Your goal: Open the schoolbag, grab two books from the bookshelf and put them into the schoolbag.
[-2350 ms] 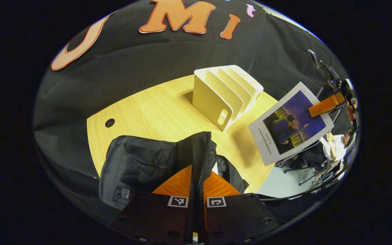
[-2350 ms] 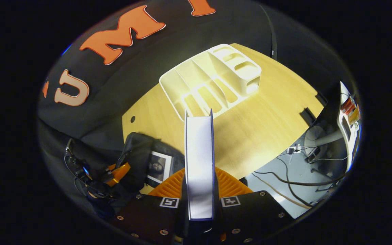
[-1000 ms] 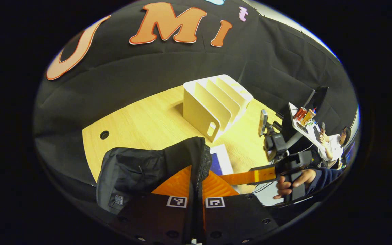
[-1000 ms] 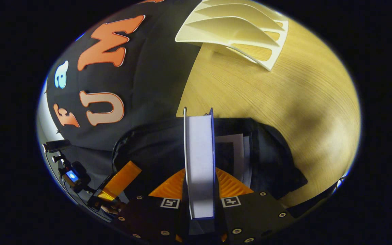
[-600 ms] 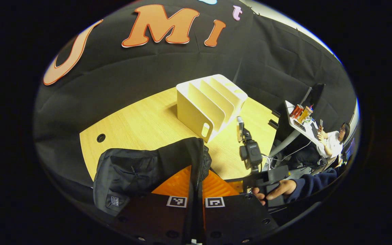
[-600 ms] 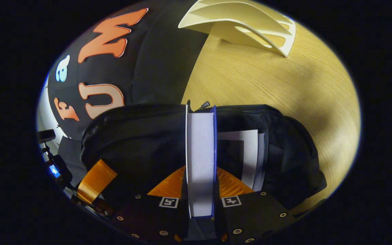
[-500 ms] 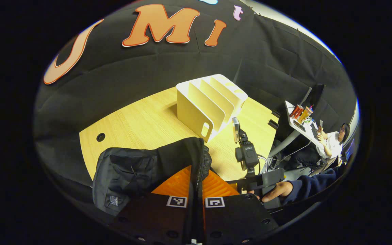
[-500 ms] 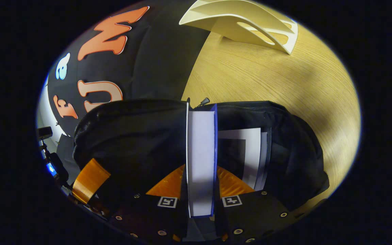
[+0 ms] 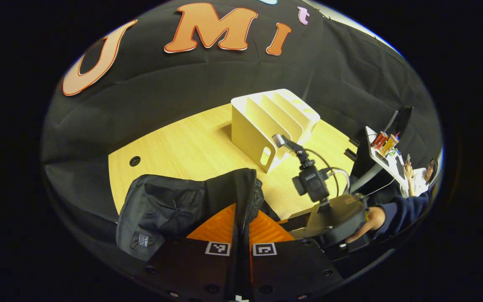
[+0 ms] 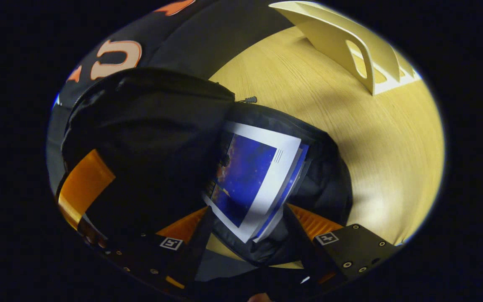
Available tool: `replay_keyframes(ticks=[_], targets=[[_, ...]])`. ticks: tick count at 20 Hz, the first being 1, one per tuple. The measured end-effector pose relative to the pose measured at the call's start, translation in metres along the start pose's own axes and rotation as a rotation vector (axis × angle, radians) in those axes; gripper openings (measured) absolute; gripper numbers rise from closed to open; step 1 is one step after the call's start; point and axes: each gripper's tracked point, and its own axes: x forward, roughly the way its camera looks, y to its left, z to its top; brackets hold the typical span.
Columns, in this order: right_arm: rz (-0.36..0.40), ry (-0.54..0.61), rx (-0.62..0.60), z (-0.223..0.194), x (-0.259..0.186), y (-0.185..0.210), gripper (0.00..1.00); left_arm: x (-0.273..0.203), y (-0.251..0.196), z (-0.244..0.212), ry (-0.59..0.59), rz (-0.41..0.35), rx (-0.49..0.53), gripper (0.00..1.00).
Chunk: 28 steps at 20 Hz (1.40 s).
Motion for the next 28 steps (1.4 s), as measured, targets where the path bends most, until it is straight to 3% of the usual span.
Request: replay_keyframes(ticks=[7,10,11,12,16,17,18,19,21,25,28], targets=[[-0.083,-0.041,-0.105,0.037,-0.081,-0.067,0.98,0.014,-0.014,-0.014,0.036,0.110,-0.064,0.08],[-0.117,-0.087,-0.168,0.058,-0.118,-0.090,0.98,0.023,-0.027,-0.015,0.046,0.145,-0.086,0.19],[-0.127,-0.101,-0.183,0.065,-0.130,-0.097,0.98,0.025,-0.029,-0.020,0.051,0.159,-0.089,0.19],[-0.129,-0.113,-0.201,0.071,-0.140,-0.101,0.98,0.029,-0.033,-0.021,0.056,0.172,-0.092,0.28],[-0.170,-0.196,-0.279,0.104,-0.184,-0.123,0.98,0.035,-0.056,-0.020,0.054,0.219,-0.121,0.46],[-0.186,-0.219,-0.300,0.113,-0.194,-0.129,0.98,0.037,-0.065,-0.016,0.041,0.222,-0.129,0.55],[-0.195,-0.239,-0.316,0.121,-0.205,-0.130,0.98,0.037,-0.073,-0.011,0.028,0.227,-0.135,0.60],[-0.207,-0.267,-0.332,0.130,-0.214,-0.131,0.98,0.039,-0.079,-0.003,0.013,0.241,-0.137,0.73],[-0.230,-0.329,-0.380,0.148,-0.236,-0.132,0.98,0.042,-0.091,0.018,-0.035,0.276,-0.142,0.85],[-0.260,-0.494,-0.484,0.185,-0.292,-0.128,0.98,0.034,-0.116,0.073,-0.221,0.345,-0.182,0.93],[-0.276,-0.645,-0.572,0.208,-0.341,-0.119,0.98,0.020,-0.132,0.116,-0.371,0.419,-0.190,0.94]])
